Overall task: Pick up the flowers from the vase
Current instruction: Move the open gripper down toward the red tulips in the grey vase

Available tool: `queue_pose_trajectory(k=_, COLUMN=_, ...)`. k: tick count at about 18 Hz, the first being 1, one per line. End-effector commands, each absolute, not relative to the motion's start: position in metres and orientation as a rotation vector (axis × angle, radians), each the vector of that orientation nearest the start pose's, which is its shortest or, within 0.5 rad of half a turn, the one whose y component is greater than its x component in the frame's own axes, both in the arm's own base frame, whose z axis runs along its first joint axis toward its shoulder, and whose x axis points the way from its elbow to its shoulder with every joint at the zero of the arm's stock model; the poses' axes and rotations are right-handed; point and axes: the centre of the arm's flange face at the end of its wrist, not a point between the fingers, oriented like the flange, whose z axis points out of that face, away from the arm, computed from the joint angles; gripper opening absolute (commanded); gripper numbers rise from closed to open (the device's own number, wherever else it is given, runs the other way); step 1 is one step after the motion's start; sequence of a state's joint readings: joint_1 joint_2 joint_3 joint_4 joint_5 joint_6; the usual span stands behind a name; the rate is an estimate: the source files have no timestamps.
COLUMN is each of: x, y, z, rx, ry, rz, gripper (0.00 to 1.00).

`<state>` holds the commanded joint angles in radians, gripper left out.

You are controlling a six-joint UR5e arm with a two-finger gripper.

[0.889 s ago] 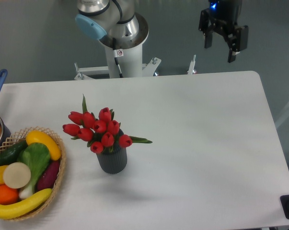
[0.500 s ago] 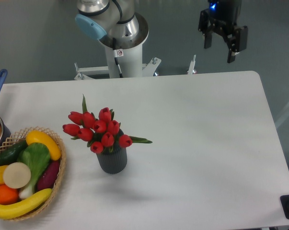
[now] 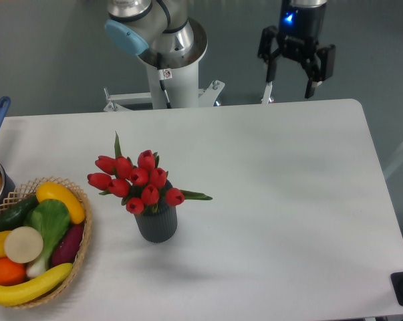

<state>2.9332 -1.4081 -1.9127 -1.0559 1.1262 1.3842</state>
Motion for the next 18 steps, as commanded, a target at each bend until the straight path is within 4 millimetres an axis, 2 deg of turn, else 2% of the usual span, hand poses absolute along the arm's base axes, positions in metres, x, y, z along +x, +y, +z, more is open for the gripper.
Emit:
queue_pose_trajectory(k=2, x=-0.387, y=0.276, z=0.450, rx=-2.593, ry=0.157, rz=0.295, gripper=1.00)
queue_pose_trajectory(k=7, x=-0.369, y=0.286, z=0.420, rx=-2.541, ry=0.169, rz=0.185, gripper=1.00)
queue_pose_trajectory(k=9, x=-0.349, y=0.298, z=0.407, rx=-2.530, ry=0.218, rz=0.140, gripper=1.00)
queue_pose_trajectory(k=15, x=-0.329, y=0.319, z=0.392, rx=-2.315, ry=0.249, rz=-0.001, gripper=1.00)
queue_pose_trajectory(k=17, x=-0.327, y=0.325, z=0.393, rx=-2.259, ry=0.261, rz=-0.014, gripper=1.00)
queue_pose_trajectory(k=18, x=-0.334, y=0.328, z=0.392, rx=-2.237, ry=0.270, rz=-0.006, gripper=1.00)
